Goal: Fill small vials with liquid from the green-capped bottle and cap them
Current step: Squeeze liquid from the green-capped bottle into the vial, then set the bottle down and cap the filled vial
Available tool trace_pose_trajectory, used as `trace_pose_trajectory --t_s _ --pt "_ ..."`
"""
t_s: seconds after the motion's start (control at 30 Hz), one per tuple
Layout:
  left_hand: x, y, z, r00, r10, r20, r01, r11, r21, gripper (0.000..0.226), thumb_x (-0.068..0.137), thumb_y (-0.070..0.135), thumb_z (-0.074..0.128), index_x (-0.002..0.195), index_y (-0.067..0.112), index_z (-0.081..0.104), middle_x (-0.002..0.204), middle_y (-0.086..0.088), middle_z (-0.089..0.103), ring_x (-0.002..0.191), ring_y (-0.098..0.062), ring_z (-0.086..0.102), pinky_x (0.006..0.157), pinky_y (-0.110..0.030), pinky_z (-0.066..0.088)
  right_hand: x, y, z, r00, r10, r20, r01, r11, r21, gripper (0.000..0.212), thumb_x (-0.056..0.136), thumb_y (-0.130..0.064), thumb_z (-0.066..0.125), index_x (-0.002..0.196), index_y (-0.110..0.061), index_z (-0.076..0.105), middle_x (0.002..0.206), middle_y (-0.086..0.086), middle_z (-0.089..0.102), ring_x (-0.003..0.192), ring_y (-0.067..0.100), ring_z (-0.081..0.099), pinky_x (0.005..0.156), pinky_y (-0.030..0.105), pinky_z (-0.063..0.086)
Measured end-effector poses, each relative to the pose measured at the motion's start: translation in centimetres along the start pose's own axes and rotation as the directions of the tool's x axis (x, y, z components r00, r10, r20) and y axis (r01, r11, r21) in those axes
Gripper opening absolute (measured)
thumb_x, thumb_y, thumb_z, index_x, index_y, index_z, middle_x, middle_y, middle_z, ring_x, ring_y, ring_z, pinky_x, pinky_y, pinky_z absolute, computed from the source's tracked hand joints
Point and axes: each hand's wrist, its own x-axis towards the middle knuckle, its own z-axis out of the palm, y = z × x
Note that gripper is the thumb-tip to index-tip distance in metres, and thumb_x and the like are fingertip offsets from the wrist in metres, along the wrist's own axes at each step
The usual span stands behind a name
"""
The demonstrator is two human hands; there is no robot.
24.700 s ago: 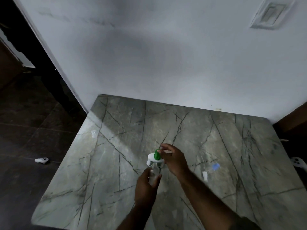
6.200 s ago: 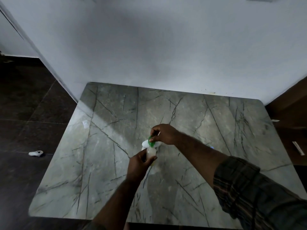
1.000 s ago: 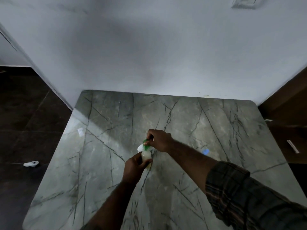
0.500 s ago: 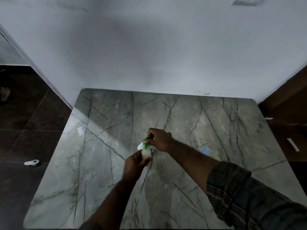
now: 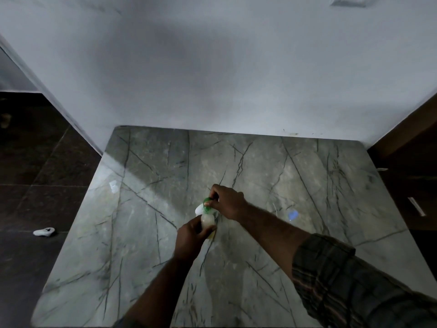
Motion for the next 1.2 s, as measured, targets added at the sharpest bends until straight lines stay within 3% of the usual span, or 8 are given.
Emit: trace_pose_trajectory --t_s 0.1,0.23,0.33,0.6,0.7,0.77,0.97,1.2 --pt "0.0 0.2 -0.1 1.0 -0.009 -0.009 0.009 1.0 -0.008 0.044 0.079 0.04 0.078 0.118 0.022 0.069 0.094 0.011 0.076 0.081 0.005 0.069 0.07 -0.008 0.051 0.2 -0.5 -0.4 1.0 0.008 0.002 -0.008 1.0 -0.016 0.026 0.09 -0.042 0.065 0.101 -0.018 0.06 0.103 0.0 0.068 0.1 0.021 0.061 0.101 0.051 0.04" --pt "0.2 0.3 -0.5 1.0 -0.012 -0.002 0.012 1.0 -0.004 0.046 0.078 0.041 0.078 0.119 0.022 0.068 0.094 0.01 0.076 0.082 0.003 0.069 0.075 -0.021 0.058 0.2 -0.2 -0.2 1.0 0.015 -0.017 -0.014 1.0 0.027 0.029 0.088 -0.046 0.066 0.098 -0.02 0.06 0.1 -0.002 0.068 0.097 0.019 0.062 0.099 0.049 0.042" --pt "-0.1 0.3 -0.5 1.0 -0.015 -0.002 0.015 1.0 -0.002 0.047 0.078 0.042 0.078 0.12 0.024 0.067 0.094 0.014 0.075 0.081 0.007 0.068 0.07 -0.01 0.053 0.1 0.2 0.1 0.999 0.028 -0.016 -0.028 0.999 0.033 0.033 0.086 -0.054 0.065 0.092 -0.022 0.058 0.092 -0.005 0.066 0.091 0.018 0.062 0.093 0.044 0.046" --pt "-0.6 0.4 0.0 0.999 -0.025 -0.022 0.025 0.999 0.023 0.046 0.079 0.04 0.078 0.122 0.026 0.066 0.099 0.014 0.074 0.086 0.004 0.066 0.073 -0.012 0.048 -1.4 1.5 2.2 0.966 0.161 -0.2 -0.07 0.915 0.398 0.043 0.088 -0.061 0.058 0.096 -0.019 0.061 0.09 -0.003 0.068 0.08 0.011 0.063 0.068 0.026 0.047" --pt "-0.6 0.2 0.0 0.999 -0.028 -0.023 0.029 0.999 0.023 0.044 0.078 0.041 0.079 0.118 0.028 0.067 0.096 0.011 0.075 0.088 -0.005 0.07 0.076 -0.023 0.054 -3.8 3.2 3.4 0.901 0.292 -0.321 -0.095 0.855 0.51 0.026 0.091 -0.052 0.059 0.088 -0.026 0.057 0.081 -0.011 0.063 0.072 0.0 0.057 0.06 0.019 0.041" --pt "-0.6 0.2 0.1 0.999 -0.023 -0.023 0.024 0.998 0.05 0.042 0.077 0.04 0.079 0.116 0.027 0.068 0.094 0.01 0.075 0.087 -0.004 0.068 0.073 -0.019 0.05 -6.3 6.0 4.2 0.832 0.37 -0.413 -0.134 0.857 0.498 0.015 0.092 -0.041 0.062 0.087 -0.028 0.056 0.08 -0.011 0.062 0.073 0.005 0.06 0.06 0.018 0.04" --pt "-0.9 0.7 0.5 0.999 -0.037 -0.022 0.038 0.996 0.077 0.041 0.08 0.036 0.079 0.118 0.025 0.068 0.093 0.009 0.075 0.082 0.001 0.064 0.067 -0.009 0.042 -11.1 15.2 4.5 0.512 0.72 -0.469 -0.39 0.681 0.62 0.01 0.095 -0.026 0.059 0.098 -0.017 0.061 0.095 0.0 0.064 0.089 0.022 0.063 0.063 0.022 0.041" --pt "-1.0 1.2 1.0 0.999 -0.051 0.0 0.05 0.996 0.072 0.041 0.081 0.036 0.077 0.118 0.021 0.068 0.094 0.006 0.075 0.083 -0.002 0.065 0.066 -0.011 0.044 -9.6 18.4 5.0 0.495 0.775 -0.393 -0.523 0.627 0.578 0.03 0.095 -0.033 0.059 0.116 -0.011 0.063 0.112 0.005 0.066 0.087 0.016 0.056 0.07 0.026 0.04"
